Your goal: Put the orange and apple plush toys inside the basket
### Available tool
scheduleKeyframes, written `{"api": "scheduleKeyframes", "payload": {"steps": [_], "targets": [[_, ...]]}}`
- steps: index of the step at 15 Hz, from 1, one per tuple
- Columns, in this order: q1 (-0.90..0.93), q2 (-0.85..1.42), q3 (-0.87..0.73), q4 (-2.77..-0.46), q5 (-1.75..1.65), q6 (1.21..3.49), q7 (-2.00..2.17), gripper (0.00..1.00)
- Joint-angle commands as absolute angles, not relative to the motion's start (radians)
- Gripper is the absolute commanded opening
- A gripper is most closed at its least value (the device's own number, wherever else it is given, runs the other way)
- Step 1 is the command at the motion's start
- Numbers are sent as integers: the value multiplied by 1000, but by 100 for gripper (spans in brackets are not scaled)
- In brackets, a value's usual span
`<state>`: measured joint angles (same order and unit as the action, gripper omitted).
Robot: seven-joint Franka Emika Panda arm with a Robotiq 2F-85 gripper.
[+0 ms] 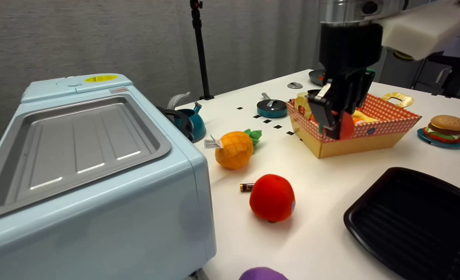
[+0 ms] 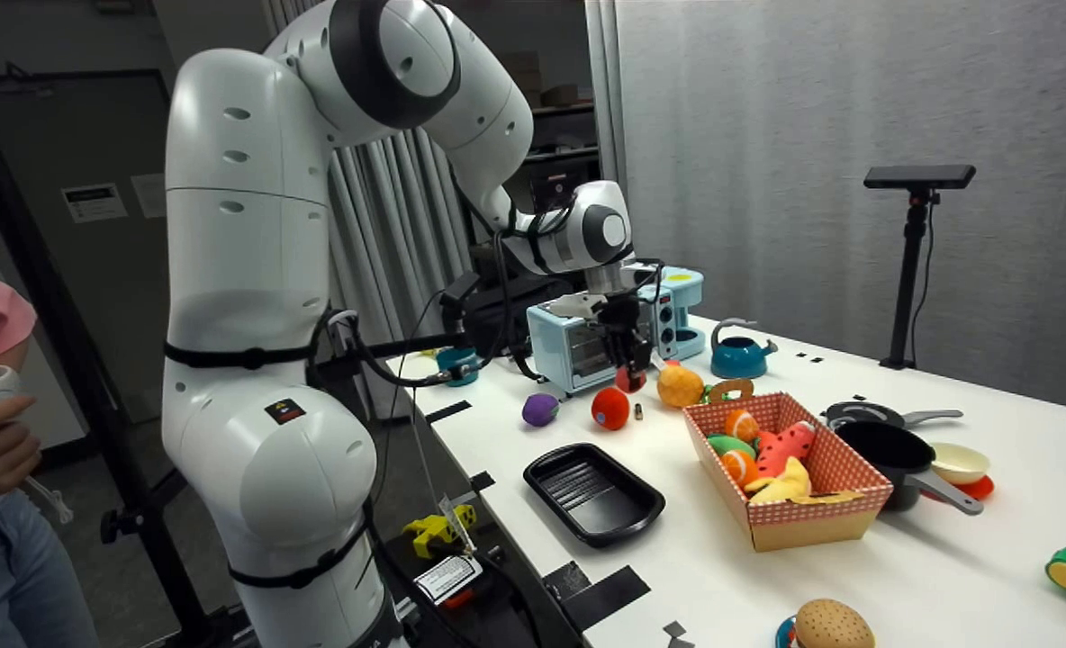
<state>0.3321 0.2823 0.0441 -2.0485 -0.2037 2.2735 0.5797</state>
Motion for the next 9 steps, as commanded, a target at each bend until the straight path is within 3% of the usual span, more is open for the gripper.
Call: {"api": "scheduleKeyframes", "payload": {"steps": [1,9], "targets": [[277,232,42,-2068,-179,2264,601,5],[199,239,28,-2041,-104,2263,650,5]]}}
